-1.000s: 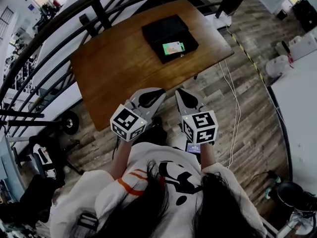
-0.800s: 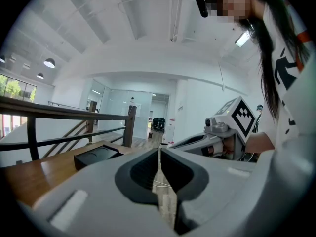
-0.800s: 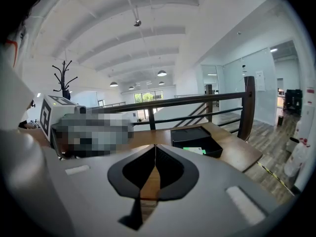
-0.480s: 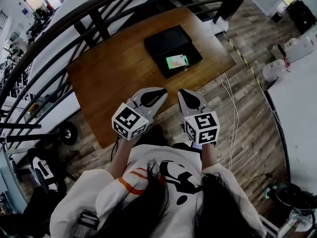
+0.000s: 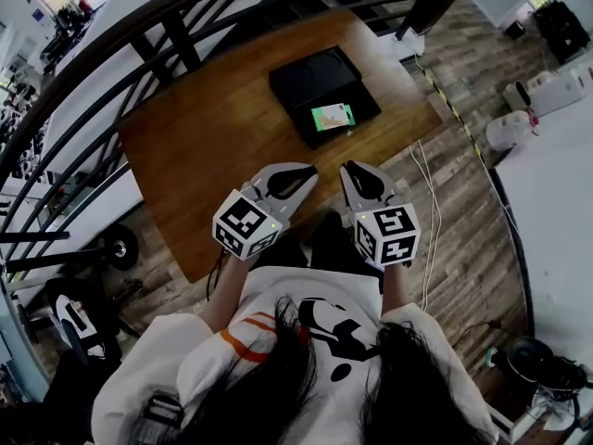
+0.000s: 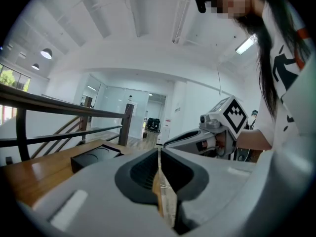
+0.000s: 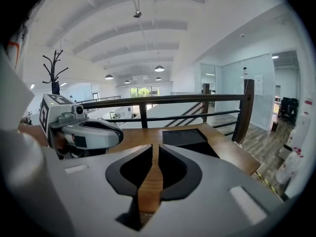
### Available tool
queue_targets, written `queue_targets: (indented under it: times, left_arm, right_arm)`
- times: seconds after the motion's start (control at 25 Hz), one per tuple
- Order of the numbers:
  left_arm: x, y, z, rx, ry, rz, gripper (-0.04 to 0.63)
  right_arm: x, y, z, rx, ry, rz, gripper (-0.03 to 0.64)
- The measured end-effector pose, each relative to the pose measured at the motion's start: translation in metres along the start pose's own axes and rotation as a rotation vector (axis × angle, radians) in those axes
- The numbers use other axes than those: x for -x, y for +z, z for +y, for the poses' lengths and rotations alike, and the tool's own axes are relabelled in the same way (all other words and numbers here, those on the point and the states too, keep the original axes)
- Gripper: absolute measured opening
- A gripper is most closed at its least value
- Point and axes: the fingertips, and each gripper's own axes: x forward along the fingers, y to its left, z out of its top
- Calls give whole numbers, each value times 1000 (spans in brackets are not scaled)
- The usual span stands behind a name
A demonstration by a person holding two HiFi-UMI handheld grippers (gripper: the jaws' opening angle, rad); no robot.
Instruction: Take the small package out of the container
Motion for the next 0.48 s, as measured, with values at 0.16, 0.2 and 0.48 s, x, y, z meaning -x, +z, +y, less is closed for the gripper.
queue_targets:
  times: [0.16,0.2,0.48]
  left_arm:
    - [-9,4,13,16,19,1,0]
    - [-10,5,17,17,28,-1,0]
    - [-18,4,43,31,77,8,0]
  right_arm:
    - [-14,4,-7,33,48,29,92]
    - [-18,4,-7,40,64,34,101]
    - [-54,6,-24,24,125,58,106]
